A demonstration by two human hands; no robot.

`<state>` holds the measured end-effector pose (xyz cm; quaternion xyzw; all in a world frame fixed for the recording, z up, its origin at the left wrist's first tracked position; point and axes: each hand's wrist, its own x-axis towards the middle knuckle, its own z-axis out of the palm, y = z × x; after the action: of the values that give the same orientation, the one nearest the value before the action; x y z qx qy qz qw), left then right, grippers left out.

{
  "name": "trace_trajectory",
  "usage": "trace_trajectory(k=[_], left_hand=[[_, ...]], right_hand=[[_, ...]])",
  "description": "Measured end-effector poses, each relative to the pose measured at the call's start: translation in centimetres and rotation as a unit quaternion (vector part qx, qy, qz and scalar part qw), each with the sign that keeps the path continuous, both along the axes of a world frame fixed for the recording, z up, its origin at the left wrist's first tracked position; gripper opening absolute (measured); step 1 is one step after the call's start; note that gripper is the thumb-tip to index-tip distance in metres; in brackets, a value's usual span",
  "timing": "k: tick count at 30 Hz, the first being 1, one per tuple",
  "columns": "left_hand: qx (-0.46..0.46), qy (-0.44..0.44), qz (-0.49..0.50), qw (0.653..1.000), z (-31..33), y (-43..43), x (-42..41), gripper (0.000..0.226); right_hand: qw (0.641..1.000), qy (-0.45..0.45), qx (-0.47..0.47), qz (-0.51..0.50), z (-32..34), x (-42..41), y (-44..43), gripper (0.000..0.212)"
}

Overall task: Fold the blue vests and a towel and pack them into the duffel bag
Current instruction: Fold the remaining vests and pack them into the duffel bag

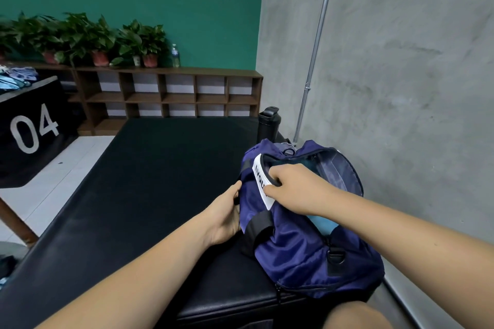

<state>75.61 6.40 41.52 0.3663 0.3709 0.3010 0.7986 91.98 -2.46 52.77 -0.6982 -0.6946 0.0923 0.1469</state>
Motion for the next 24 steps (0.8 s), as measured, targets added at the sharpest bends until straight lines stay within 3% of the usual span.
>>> trace_trajectory(k=[3,7,9,16,24], left_hand=[[0.043,0.096,-0.009,0.994,0.4,0.3,-1.5,0.050],[0.043,0.152,-0.001,0.987,0.6,0.7,-4.6,0.050],[0.055,0.169,0.005,0.984,0.8,1.0,-6.7,0.055],[0.134,0.226,0.024,0.965,2.8,0.3,-16.5,0.037],[0.203,0.346,0.061,0.914,3.4,-2.4,-29.7,0.026]], right_hand=[[0.999,-0.001,0.034,-0.006,-0.5,-0.4,0.3,0.024],[0.979,-0.015,0.201,0.027,-0.2,-1.5,1.0,0.020],[0.973,-0.010,0.222,0.063,-0.1,-3.2,1.3,0.017],[0.980,0.039,0.126,0.150,-3.2,-12.4,3.6,0.015],[0.969,0.142,0.020,0.201,-8.6,-24.8,6.1,0.010]])
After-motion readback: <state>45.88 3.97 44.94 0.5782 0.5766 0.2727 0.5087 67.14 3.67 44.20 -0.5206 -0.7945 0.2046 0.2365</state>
